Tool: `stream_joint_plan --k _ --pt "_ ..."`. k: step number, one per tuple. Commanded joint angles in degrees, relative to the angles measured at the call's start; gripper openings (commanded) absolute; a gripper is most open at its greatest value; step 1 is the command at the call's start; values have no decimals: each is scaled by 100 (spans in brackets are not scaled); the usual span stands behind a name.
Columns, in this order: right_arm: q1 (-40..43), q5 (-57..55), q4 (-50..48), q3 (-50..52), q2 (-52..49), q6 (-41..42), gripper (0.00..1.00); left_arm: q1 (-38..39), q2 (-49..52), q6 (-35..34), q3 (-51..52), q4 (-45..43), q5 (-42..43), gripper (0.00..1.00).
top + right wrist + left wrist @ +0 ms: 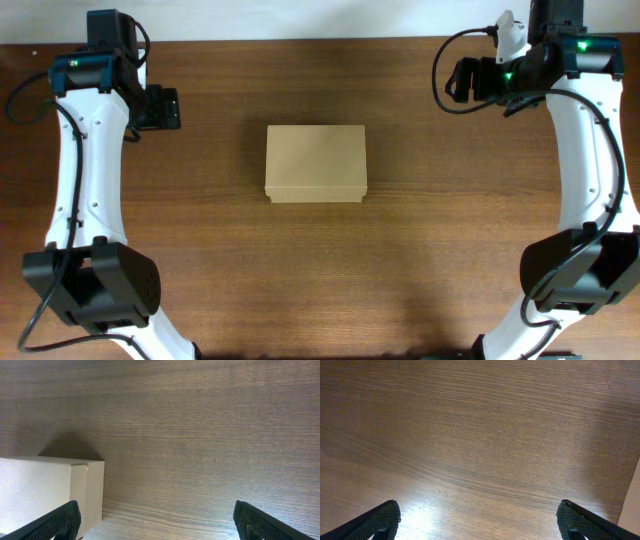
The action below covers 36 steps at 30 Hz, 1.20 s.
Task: Pack container
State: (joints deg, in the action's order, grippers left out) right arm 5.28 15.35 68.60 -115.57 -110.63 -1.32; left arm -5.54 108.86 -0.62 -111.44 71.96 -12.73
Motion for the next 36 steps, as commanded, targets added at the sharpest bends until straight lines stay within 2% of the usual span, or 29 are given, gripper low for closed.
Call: stream_joint_plan --k 1,10,14,19,22,26,36 --pt "4 52 2 -74 66 -20 99 -15 -68 22 -122 17 -59 100" --pt "4 -61 -9 -66 66 -17 99 -15 -68 22 -122 15 -59 100" --pt "-149 -122 -1051 -31 332 -22 99 -15 -68 22 -122 15 -59 100" --pt "-557 -852 -2680 402 1117 -20 99 -15 -68 20 -122 15 -59 100" --pt "-793 -1202 -3434 984 1751 -22 99 -15 -68 22 -122 15 -59 100" --pt "-1038 -1327 -4266 2253 2935 -17 99 -15 -68 20 -122 15 -59 100" --pt "-1126 -1261 -4909 5963 6697 -15 99 -15 -68 20 -122 15 -59 100"
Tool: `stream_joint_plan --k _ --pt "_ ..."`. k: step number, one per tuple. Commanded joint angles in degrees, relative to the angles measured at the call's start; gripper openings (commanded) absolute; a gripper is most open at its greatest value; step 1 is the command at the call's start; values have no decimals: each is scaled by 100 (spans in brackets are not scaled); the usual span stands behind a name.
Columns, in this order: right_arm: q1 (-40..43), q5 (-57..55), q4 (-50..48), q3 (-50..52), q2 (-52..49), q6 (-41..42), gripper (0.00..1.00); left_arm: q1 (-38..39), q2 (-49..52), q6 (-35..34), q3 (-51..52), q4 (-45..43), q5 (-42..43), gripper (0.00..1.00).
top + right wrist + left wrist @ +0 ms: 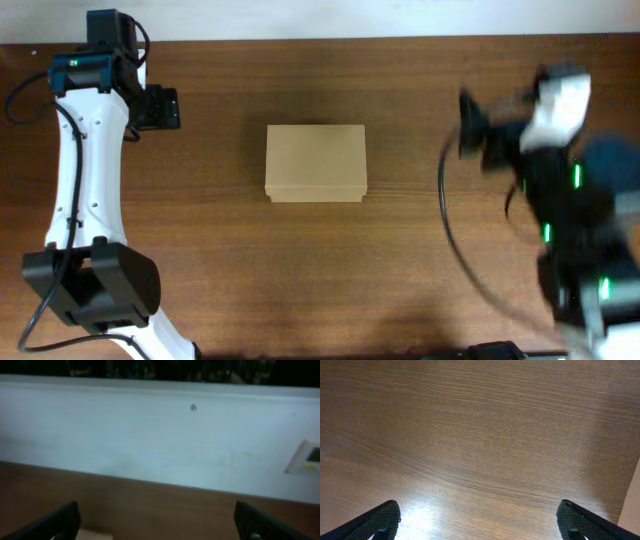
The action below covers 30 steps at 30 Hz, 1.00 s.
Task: Pack container
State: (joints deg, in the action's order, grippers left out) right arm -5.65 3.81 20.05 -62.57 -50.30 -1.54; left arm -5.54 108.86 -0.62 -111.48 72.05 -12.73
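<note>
A closed tan cardboard box (315,163) sits in the middle of the wooden table (300,280). My left gripper (160,108) hangs open over bare wood at the far left, well apart from the box; its dark fingertips (380,520) stand wide apart with nothing between them. The right arm is motion-blurred in the overhead view, with my right gripper (470,128) to the right of the box. It is open and empty (160,522), facing the back wall, and a pale corner of the box (95,536) shows at the bottom.
A white wall (160,445) runs behind the table's far edge, with a small white plate (306,457) at its right. A pale sliver (632,505) shows at the right edge of the left wrist view. Both arm bases stand at the near corners.
The right arm has moved: its gripper was at the far right looking down at the table and box, and now sits lower in the overhead view, blurred, facing the wall. The left arm has not moved.
</note>
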Motion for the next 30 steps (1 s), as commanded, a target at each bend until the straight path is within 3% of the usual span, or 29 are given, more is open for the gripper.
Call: stream_joint_plan --k 1,10,18,30 --pt "-31 -107 -61 1021 1088 7 99 -15 -68 22 -118 7 -59 100" --pt "-28 59 -61 3316 3628 9 99 -15 -68 22 -118 7 -61 100" --pt "-26 66 -61 4360 4275 7 99 -15 -68 22 -118 7 -59 100" --pt "562 63 76 4846 5016 7 99 -15 -68 22 -118 7 -59 100"
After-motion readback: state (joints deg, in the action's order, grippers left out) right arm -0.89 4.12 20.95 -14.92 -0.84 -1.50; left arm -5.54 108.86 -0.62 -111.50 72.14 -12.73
